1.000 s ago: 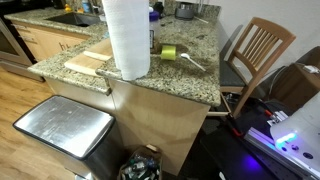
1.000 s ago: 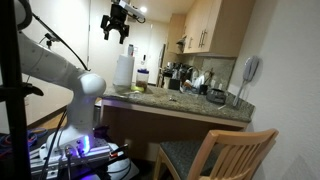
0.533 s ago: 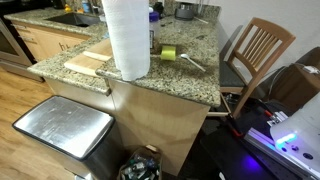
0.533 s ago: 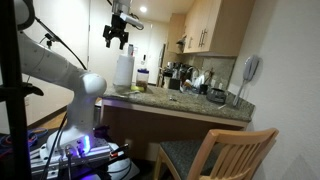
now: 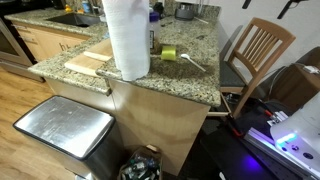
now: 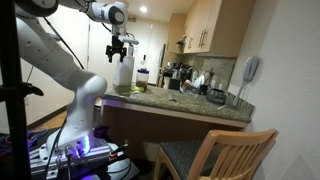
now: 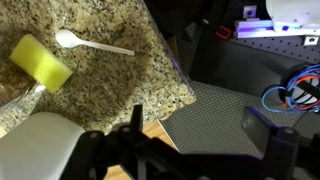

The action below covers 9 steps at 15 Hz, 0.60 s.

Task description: Place the spoon on top of the paper towel roll

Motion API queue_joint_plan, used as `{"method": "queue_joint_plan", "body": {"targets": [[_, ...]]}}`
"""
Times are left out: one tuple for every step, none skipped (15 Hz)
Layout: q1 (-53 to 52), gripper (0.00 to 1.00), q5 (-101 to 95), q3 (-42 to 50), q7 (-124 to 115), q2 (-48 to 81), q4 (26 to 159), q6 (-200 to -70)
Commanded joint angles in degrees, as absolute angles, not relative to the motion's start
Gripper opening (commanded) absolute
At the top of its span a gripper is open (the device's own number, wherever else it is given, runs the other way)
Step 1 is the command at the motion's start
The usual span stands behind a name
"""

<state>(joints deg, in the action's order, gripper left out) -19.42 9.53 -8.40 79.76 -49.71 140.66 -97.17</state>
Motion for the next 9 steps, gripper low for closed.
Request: {"method": "queue_joint_plan", "body": {"targets": [[-20.9,1.0,8.7,-7.5,78.6,-49.1,140.4,-97.4],[-20.9,1.0,8.7,-7.4,78.6,-49.1,140.3,-97.4],[-19.3,1.0,8.2,-7.8,76.3,-48.3,141.2,-98.5],[-18.6,1.0,10.3,-7.3,73.1,-47.1,142.0,-100.1],[-18.3,1.0,11.3,-7.1,70.5,-45.9,143.9,-103.7],[-18.4,1.0,12.1,-7.2,68.0,-44.8,145.6,-107.1],[-18.4,1.0,12.6,-7.3,65.2,-43.6,147.3,-111.3],[-18.5,1.0,13.1,-7.6,62.4,-42.1,148.6,-115.3],[-18.4,1.0,12.9,-7.7,59.7,-40.7,150.0,-119.7]]}}
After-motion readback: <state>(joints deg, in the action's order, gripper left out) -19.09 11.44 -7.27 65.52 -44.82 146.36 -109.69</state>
